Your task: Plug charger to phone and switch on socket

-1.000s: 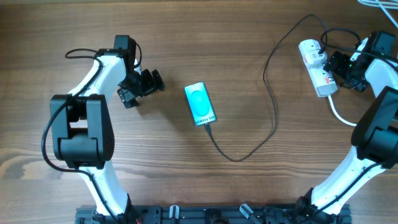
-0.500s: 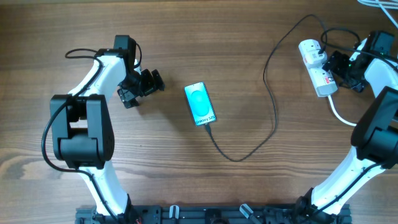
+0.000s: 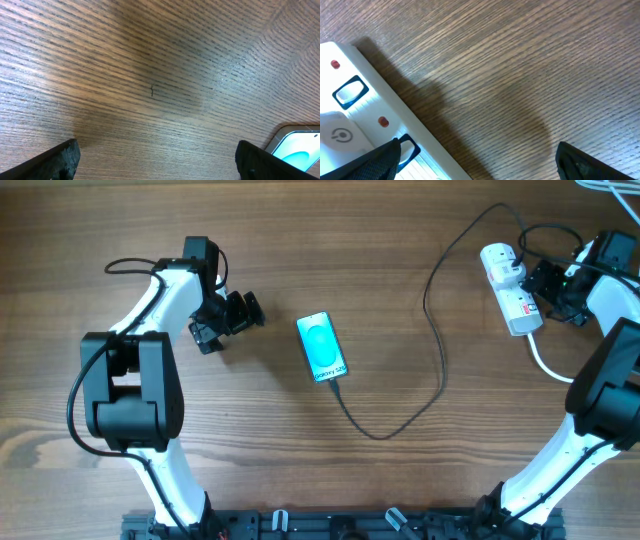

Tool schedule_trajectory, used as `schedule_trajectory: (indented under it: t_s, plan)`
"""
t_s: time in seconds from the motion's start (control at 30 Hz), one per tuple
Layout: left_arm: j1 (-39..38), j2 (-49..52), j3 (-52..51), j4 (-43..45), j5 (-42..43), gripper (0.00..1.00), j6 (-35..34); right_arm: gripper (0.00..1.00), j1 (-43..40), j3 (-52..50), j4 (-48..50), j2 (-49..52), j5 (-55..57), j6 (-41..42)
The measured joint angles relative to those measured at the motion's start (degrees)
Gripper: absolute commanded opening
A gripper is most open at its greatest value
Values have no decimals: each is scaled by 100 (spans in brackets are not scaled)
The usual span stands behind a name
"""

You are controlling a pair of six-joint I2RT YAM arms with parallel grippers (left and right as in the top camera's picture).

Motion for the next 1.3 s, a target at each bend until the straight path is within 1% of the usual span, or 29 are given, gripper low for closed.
schedule_trajectory:
  t_s: [0.7, 0.87, 1.0, 1.17, 1.3]
  plan:
    - [0, 0, 0, 0, 0, 100, 0, 100, 63, 2, -122, 0, -59, 44]
    - [0, 0, 0, 2, 0, 100, 0, 97, 63, 33, -190, 0, -72, 44]
    - [0, 0, 0, 0, 0, 100, -2, 98, 63, 127, -758, -72, -120, 37]
    - [0, 0, 0, 4, 0, 100, -2, 100, 92, 173, -1692, -743, -232, -28]
    - [0, 0, 0, 2, 0, 100, 0, 100, 404, 197, -2546, -975, -595, -175]
